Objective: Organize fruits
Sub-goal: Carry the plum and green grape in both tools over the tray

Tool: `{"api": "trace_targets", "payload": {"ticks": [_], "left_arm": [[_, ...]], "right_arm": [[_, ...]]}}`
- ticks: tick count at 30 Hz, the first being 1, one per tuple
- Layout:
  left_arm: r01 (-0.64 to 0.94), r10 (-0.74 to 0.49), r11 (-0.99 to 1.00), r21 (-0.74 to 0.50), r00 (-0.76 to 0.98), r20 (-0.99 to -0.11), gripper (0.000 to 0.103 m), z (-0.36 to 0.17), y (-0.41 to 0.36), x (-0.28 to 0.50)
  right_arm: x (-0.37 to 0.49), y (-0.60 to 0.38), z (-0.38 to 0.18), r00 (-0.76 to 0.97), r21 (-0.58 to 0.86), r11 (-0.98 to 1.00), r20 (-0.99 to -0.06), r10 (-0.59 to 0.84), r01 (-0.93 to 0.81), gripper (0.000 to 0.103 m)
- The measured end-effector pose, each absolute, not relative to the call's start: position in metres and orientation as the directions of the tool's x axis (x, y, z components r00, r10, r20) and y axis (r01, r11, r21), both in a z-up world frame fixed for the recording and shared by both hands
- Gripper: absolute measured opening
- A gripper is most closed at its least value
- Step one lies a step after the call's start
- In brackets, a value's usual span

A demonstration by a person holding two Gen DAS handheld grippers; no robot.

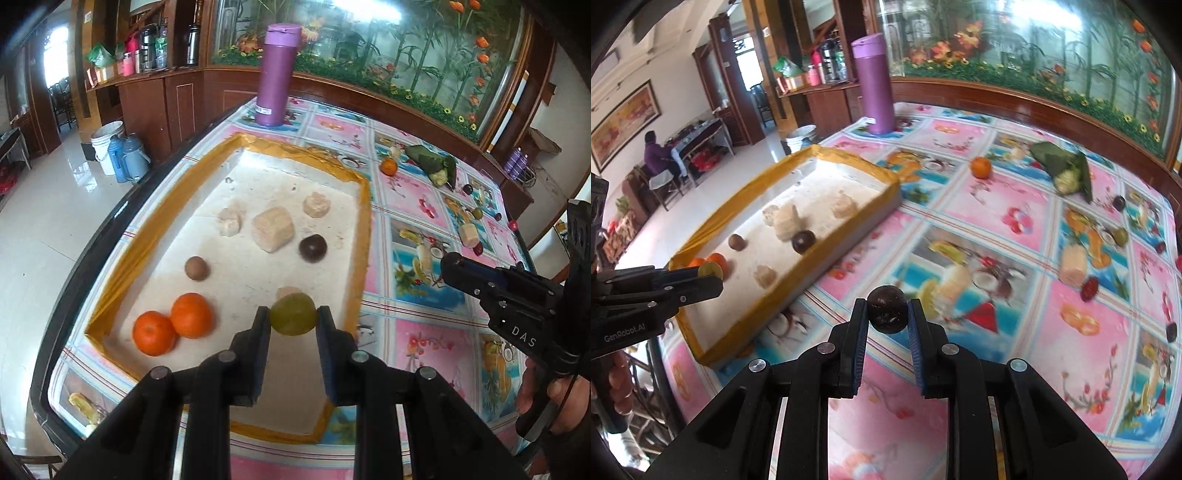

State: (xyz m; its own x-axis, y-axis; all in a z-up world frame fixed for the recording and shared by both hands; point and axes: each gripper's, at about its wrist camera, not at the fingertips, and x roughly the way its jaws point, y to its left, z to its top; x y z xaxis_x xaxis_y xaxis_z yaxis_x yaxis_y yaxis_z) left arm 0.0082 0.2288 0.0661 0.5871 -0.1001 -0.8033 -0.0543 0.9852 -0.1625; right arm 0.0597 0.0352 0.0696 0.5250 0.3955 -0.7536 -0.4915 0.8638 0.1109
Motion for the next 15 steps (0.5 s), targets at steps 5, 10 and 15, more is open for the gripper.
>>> {"api": "trace_targets", "payload": {"ticks": [5, 10, 15], "left_arm": [[-0.091, -0.058, 0.986, -0.138, 0.595, -0.801, 0.028, 0.07, 0.259, 0.018], [-0.108, -0.037, 0.986, -0.123, 0.586, -0.809, 0.028, 0.068, 0.285, 0.036], [-0.108, -0.03, 0.988, -0.11, 0.564, -0.825, 0.028, 0.058, 0.299, 0.058]], "right_arm": [[0.075, 0.068, 0.079, 0.521, 0.096, 0.838, -0.743, 0.419, -0.537, 0.021], [0.096, 0.102, 0.083, 0.519, 0.082, 0.818, -0.736, 0.435, -0.569, 0.021], [0.123, 0.129, 0.076, 0.507, 0.085, 0.811, -0.741, 0.44, -0.579, 0.021]]}}
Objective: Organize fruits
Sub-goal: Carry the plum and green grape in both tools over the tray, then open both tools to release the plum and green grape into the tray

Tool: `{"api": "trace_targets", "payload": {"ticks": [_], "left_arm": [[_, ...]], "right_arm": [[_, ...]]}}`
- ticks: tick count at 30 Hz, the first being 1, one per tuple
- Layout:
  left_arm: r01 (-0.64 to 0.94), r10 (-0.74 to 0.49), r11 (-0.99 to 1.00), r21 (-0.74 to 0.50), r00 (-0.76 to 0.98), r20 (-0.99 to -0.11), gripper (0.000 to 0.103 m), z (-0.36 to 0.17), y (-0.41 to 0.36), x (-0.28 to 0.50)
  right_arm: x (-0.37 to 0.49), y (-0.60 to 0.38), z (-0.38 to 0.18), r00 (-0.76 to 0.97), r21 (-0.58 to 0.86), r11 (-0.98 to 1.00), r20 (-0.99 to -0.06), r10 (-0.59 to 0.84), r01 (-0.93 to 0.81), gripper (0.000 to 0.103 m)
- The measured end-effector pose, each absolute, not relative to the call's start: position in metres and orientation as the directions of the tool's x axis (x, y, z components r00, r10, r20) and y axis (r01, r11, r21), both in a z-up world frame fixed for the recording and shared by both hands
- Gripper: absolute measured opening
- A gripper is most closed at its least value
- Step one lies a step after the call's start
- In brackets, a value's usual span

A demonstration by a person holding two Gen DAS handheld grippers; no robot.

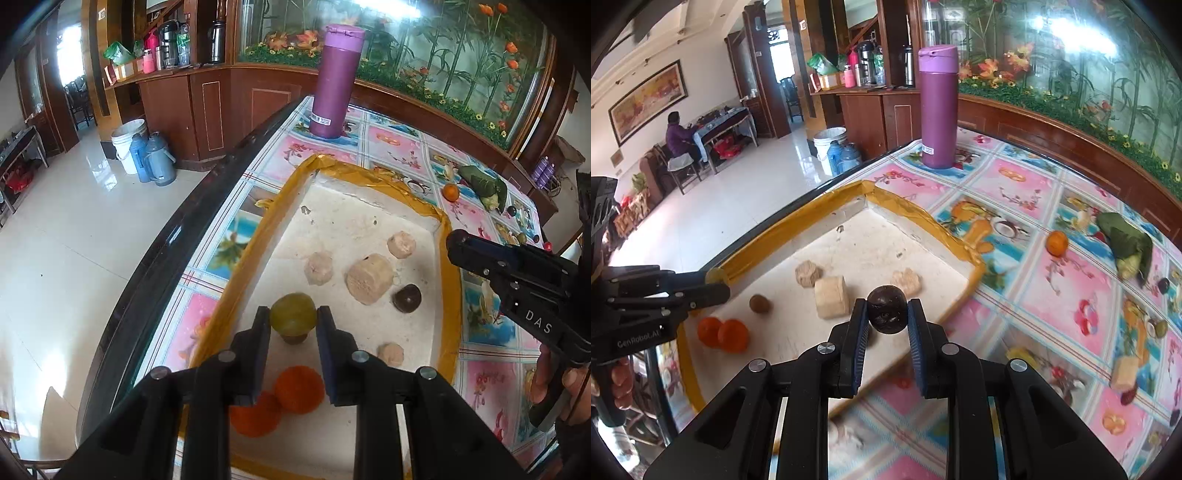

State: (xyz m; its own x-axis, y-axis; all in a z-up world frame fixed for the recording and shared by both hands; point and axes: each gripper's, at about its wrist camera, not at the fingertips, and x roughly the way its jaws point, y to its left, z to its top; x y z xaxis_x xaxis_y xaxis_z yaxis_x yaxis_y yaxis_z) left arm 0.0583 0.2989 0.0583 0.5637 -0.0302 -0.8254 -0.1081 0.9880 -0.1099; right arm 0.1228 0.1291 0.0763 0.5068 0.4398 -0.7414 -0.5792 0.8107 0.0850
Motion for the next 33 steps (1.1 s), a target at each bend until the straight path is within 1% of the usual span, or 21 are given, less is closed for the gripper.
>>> {"api": "trace_targets", "payload": {"ticks": [9, 17, 25, 27, 29, 30, 33], "left_arm": [[-0.091, -0.05, 0.99, -0.111, 0.51, -0.859, 0.028, 0.037, 0.306, 0.084], [-0.085, -0.059, 0.99, -0.112, 0.467, -0.882, 0.028, 0.023, 0.31, 0.095], [-0.06, -0.022, 0.997, -0.057, 0.472, -0.882, 0.028, 0.022, 0.303, 0.096], [-0.059, -0.014, 0.997, -0.047, 0.471, -0.882, 0.028, 0.022, 0.302, 0.096], [-0.059, -0.02, 0.997, -0.054, 0.469, -0.883, 0.031, 0.022, 0.301, 0.095], [-0.06, -0.024, 0.996, -0.059, 0.47, -0.882, 0.035, 0.022, 0.301, 0.094], [-0.061, -0.029, 0.996, -0.066, 0.473, -0.881, 0.041, 0.022, 0.3, 0.091]], "right_arm": [[0.169, 0.167, 0.055, 0.472, 0.088, 0.81, -0.775, 0.421, -0.579, 0.021], [0.186, 0.187, 0.035, 0.421, 0.087, 0.796, -0.812, 0.405, -0.599, 0.021], [0.188, 0.194, 0.024, 0.402, 0.067, 0.792, -0.833, 0.379, -0.606, 0.021], [0.188, 0.192, 0.023, 0.396, 0.074, 0.794, -0.836, 0.379, -0.603, 0.023], [0.187, 0.191, 0.023, 0.393, 0.08, 0.794, -0.836, 0.383, -0.603, 0.026], [0.186, 0.191, 0.023, 0.395, 0.075, 0.796, -0.837, 0.377, -0.601, 0.029], [0.182, 0.189, 0.024, 0.403, 0.058, 0.798, -0.839, 0.365, -0.6, 0.029]]}}
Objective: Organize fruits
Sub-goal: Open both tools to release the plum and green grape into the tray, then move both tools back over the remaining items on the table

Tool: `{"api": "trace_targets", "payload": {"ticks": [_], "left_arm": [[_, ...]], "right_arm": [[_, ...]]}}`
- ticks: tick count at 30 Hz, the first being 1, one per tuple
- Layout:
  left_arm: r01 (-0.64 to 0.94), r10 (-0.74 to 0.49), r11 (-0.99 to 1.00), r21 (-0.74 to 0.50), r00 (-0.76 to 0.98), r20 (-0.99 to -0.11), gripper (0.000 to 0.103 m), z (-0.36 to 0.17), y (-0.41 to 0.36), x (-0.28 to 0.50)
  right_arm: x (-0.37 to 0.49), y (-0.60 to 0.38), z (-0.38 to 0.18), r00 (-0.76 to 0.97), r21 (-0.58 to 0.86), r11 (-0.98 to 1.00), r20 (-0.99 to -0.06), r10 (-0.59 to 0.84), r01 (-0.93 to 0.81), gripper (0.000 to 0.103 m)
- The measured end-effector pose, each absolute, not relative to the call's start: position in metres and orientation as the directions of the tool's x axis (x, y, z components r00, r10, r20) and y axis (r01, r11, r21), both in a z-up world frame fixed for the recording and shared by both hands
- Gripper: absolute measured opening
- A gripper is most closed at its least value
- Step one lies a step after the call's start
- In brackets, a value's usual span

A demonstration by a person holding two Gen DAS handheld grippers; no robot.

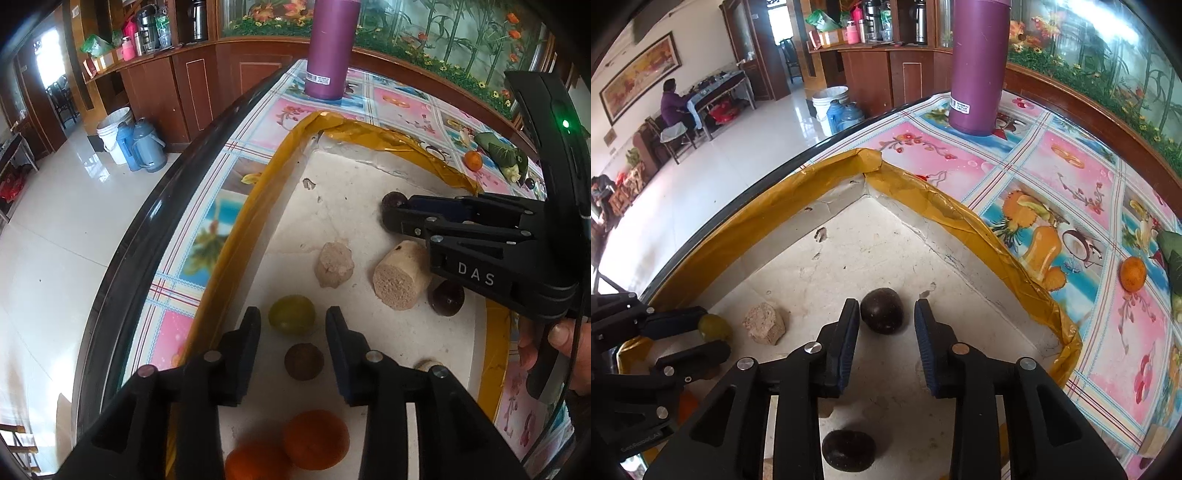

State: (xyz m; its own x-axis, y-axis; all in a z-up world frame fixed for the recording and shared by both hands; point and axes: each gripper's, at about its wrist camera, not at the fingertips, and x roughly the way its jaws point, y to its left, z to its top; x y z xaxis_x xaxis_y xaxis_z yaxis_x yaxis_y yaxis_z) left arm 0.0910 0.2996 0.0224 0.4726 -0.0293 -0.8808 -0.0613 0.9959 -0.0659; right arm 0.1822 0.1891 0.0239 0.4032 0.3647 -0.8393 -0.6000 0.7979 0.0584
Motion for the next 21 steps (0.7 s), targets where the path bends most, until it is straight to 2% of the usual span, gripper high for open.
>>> {"api": "trace_targets", "payload": {"ticks": [9, 14, 18, 21], "left_arm": [[-0.097, -0.04, 0.99, -0.098, 0.477, -0.878, 0.054, 0.025, 0.303, 0.075], [-0.11, -0.031, 0.989, -0.097, 0.491, -0.87, 0.056, 0.03, 0.301, 0.06], [-0.124, 0.006, 0.99, -0.07, 0.528, -0.849, 0.07, 0.04, 0.292, 0.046], [-0.13, 0.014, 0.989, -0.071, 0.559, -0.829, 0.075, 0.047, 0.282, 0.036]], "right_arm": [[0.162, 0.175, 0.039, 0.427, 0.061, 0.807, -0.823, 0.373, -0.588, 0.029], [0.145, 0.166, 0.047, 0.439, 0.063, 0.812, -0.815, 0.377, -0.58, 0.031], [0.129, 0.152, 0.053, 0.441, 0.084, 0.822, -0.81, 0.386, -0.564, 0.032], [0.115, 0.137, 0.055, 0.445, 0.099, 0.831, -0.806, 0.389, -0.548, 0.034]]}}
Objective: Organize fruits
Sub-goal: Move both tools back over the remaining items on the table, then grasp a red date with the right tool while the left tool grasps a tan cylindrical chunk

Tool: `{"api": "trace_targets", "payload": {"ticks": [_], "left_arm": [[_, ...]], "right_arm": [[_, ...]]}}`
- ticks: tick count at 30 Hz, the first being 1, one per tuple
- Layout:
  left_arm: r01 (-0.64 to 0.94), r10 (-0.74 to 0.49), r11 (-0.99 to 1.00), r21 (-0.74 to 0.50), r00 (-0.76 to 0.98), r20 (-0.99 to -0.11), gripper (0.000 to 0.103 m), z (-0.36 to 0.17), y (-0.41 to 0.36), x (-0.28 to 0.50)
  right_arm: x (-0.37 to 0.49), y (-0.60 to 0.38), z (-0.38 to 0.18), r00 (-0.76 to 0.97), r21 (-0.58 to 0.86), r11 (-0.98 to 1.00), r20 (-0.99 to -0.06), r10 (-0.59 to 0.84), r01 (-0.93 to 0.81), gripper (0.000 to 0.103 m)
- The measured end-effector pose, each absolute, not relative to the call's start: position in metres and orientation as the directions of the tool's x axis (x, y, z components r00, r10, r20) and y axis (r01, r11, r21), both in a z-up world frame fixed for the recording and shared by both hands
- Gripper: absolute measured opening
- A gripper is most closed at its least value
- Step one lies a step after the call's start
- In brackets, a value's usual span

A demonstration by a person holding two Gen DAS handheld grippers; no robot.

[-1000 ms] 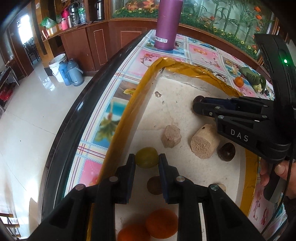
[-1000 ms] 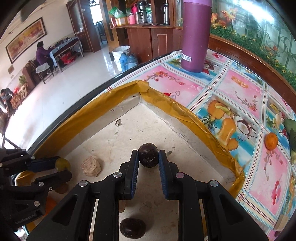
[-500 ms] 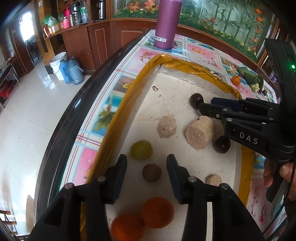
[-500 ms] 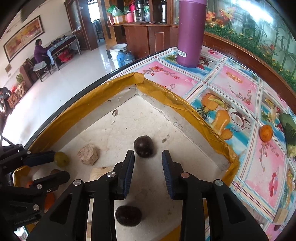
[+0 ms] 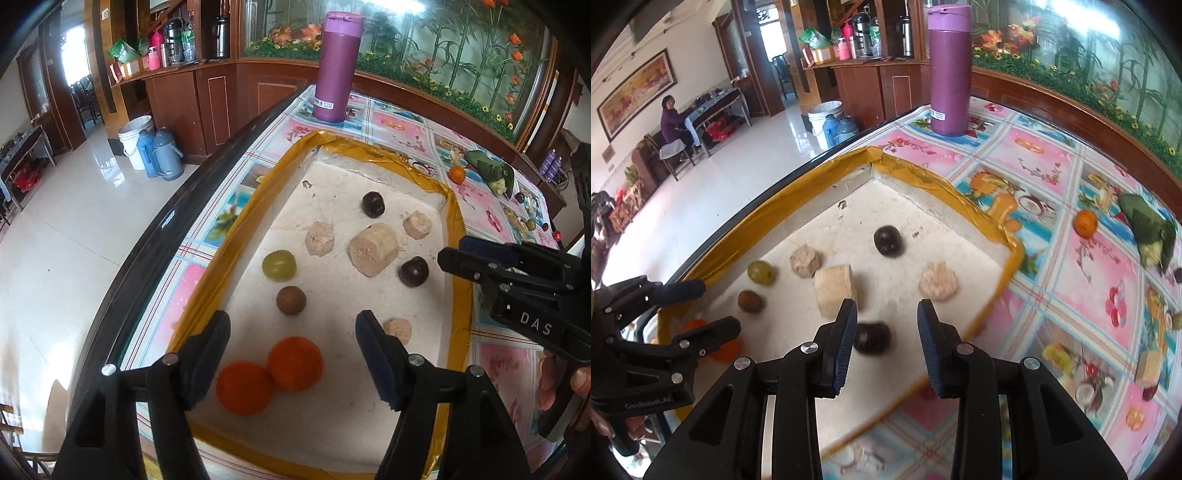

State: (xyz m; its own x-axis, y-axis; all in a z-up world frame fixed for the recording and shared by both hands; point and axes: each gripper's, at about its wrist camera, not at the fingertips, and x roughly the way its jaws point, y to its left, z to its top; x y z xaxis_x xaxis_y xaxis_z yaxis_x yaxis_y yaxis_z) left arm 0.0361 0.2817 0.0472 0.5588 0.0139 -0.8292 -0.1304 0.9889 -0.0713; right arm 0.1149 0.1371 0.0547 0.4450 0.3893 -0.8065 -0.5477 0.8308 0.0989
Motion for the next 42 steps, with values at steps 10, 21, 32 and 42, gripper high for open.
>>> {"api": "trace_targets", "payload": {"ticks": [10, 21, 32, 42], "left_arm": [[-0.108, -0.001, 0.991, -0.082, 0.598, -0.802, 0.083, 0.059, 0.231, 0.015], [-0.055, -0.038, 0.994, -0.09, 0.607, -0.794, 0.084, 0.066, 0.166, 0.002], [0.074, -0.093, 0.995, -0.061, 0.57, -0.817, 0.085, 0.061, 0.08, 0.011], [0.116, -0.068, 0.993, -0.009, 0.512, -0.856, 0.085, 0.05, 0.041, 0.021]], "right_arm": [[0.063, 0.068, 0.059, 0.502, 0.08, 0.874, -0.791, 0.348, -0.479, 0.055], [0.02, -0.022, 0.046, 0.516, 0.098, 0.921, -0.804, 0.296, -0.376, 0.056], [0.011, -0.133, 0.045, 0.56, 0.126, 0.971, -0.798, 0.22, -0.202, 0.056], [0.086, -0.17, 0.05, 0.572, 0.15, 0.95, -0.769, 0.286, -0.274, 0.058]]}}
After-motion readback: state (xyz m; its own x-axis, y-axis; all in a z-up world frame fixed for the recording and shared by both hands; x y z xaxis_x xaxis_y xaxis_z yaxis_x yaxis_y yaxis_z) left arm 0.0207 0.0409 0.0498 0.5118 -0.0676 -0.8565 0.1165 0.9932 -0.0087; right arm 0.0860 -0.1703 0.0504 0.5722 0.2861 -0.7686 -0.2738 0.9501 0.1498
